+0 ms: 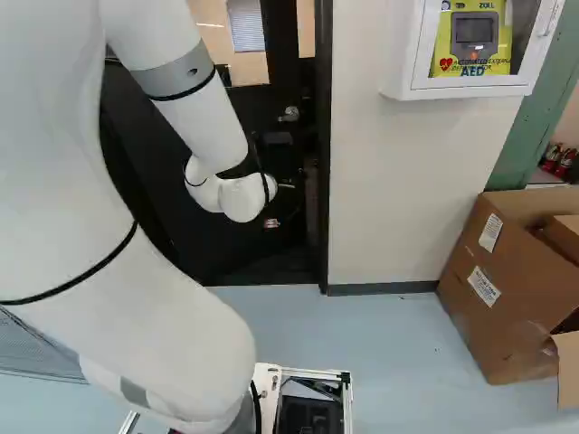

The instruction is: Open the door and move inside

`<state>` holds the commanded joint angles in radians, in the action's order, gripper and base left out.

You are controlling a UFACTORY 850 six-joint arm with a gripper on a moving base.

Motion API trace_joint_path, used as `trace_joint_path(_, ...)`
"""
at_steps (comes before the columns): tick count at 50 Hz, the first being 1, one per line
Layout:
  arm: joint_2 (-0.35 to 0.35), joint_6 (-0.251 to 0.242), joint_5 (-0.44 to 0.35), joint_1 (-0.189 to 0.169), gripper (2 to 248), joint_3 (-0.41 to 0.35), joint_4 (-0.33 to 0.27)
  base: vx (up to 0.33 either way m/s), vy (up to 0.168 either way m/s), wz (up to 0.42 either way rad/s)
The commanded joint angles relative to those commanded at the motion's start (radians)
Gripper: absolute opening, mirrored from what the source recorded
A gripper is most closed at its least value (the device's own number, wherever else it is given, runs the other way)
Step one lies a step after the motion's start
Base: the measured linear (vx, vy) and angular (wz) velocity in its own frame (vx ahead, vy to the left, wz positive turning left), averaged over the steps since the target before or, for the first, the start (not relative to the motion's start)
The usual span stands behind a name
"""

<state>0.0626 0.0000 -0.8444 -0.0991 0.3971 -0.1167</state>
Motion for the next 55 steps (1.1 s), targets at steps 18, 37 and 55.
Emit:
trace_joint_path(18,0.0,0.0,0.0,0.0,247,0.0,0.0,0.0,0.0,0.0)
trace_joint_path(37,0.0,0.0,0.0,0.0,247,0.0,0.0,0.0,0.0,0.0)
trace_joint_path(55,0.0,0.0,0.0,0.0,247,0.0,0.0,-0.003,0.001,0.014)
